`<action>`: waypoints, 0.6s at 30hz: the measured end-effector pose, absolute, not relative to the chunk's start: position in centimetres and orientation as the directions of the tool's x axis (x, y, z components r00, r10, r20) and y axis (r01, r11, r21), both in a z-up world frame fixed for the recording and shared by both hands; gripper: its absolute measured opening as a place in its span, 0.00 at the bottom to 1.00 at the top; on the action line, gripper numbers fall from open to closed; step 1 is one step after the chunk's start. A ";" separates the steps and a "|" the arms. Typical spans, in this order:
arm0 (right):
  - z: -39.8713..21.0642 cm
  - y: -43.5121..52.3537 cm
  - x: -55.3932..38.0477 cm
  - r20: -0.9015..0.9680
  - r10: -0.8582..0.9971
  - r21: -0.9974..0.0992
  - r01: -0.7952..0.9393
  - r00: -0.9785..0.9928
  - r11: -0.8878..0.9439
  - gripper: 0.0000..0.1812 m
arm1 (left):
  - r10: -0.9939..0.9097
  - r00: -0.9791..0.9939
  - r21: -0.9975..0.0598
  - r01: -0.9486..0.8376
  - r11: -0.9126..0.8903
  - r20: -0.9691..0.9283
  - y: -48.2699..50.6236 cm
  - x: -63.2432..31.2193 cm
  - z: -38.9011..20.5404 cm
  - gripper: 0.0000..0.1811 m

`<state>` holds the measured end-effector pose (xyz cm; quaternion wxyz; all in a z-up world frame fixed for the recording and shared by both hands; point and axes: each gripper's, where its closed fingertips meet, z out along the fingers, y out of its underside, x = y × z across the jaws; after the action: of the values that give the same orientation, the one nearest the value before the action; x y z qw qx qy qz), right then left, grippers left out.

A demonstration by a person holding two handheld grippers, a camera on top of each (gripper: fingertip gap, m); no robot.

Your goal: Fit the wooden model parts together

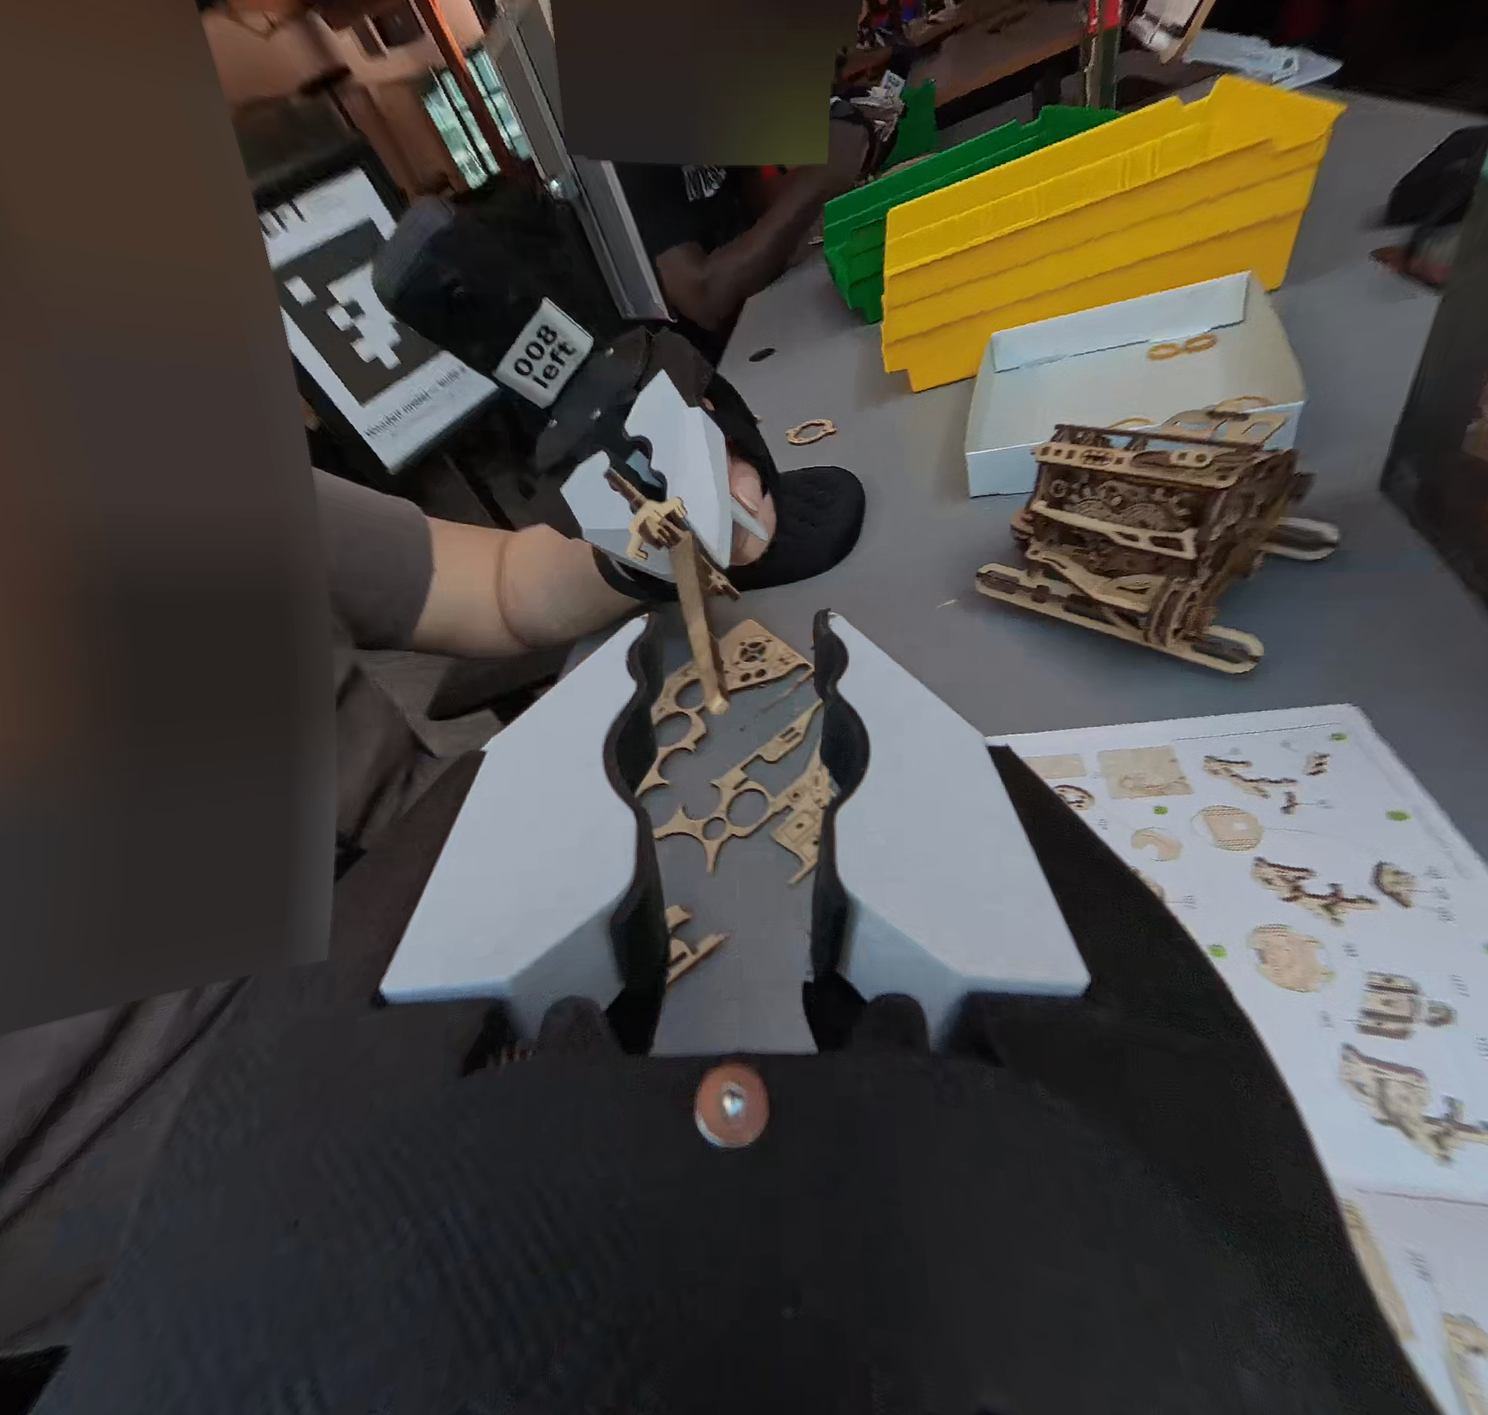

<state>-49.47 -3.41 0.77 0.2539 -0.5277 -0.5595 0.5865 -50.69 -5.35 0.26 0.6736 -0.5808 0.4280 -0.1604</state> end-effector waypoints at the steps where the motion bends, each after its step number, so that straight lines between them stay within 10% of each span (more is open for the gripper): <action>1: 0.8 -3.3 -49.3 -0.209 0.931 -0.954 0.274 -0.300 -0.125 0.22 | -0.734 0.558 -0.921 -0.267 0.283 -0.387 -5.8 -50.4 0.3 0.00; 6: 1.5 -6.0 -48.6 0.213 0.904 -0.939 0.177 -0.370 0.294 0.18 | -0.754 0.492 -0.899 -0.292 0.327 -0.434 -6.9 -49.3 -0.3 0.00; 18: 1.3 -6.0 -49.5 0.354 0.893 -0.882 0.219 -0.279 0.418 0.03 | -0.764 0.538 -0.934 -0.234 0.271 -0.356 -6.2 -50.1 0.3 0.00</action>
<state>-49.52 -6.05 1.27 0.4547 -0.3920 -0.7087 0.3706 -50.10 -6.21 0.30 0.6662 -0.5702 0.4376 -0.1988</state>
